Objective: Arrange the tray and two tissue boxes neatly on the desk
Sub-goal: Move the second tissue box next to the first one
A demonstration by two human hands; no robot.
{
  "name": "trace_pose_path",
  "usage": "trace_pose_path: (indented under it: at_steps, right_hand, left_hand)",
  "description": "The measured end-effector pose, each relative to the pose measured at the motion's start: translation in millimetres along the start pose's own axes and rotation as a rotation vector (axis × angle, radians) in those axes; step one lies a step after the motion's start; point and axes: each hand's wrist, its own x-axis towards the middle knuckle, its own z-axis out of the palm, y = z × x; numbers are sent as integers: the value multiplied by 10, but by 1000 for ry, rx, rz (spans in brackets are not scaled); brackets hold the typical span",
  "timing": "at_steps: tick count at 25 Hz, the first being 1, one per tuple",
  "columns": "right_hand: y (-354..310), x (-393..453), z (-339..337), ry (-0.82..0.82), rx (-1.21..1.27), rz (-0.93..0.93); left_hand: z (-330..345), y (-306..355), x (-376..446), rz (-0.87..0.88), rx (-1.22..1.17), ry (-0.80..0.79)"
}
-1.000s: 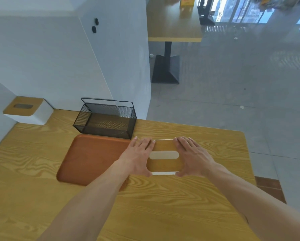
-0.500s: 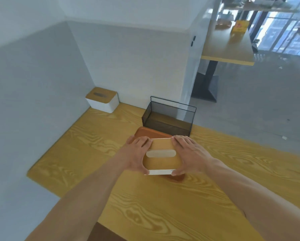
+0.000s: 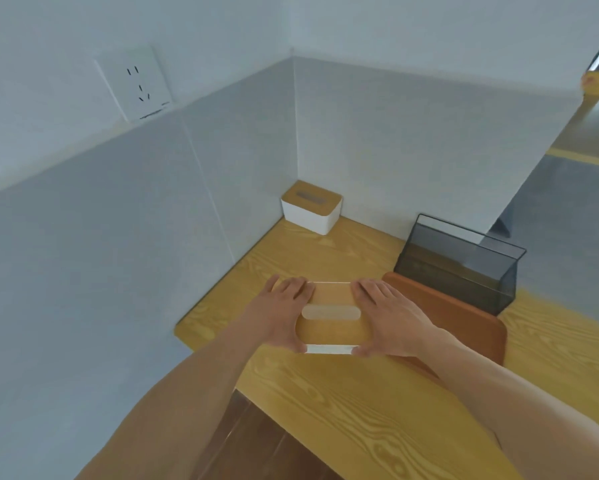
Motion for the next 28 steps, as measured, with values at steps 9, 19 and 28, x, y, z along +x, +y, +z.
trace_pose_path:
  at_steps: [9,19,28]
  right_hand:
    - [479,713,172,-14,46,139]
    - [721,1132,362,-34,82,345]
    - [702,1528,579,-32,140,542]
  left_hand:
    - [15,-511,1114,97,30,-82]
    - [36,-823,2098,287,102,-145]
    - [219,-1213,2772,508,113,-103]
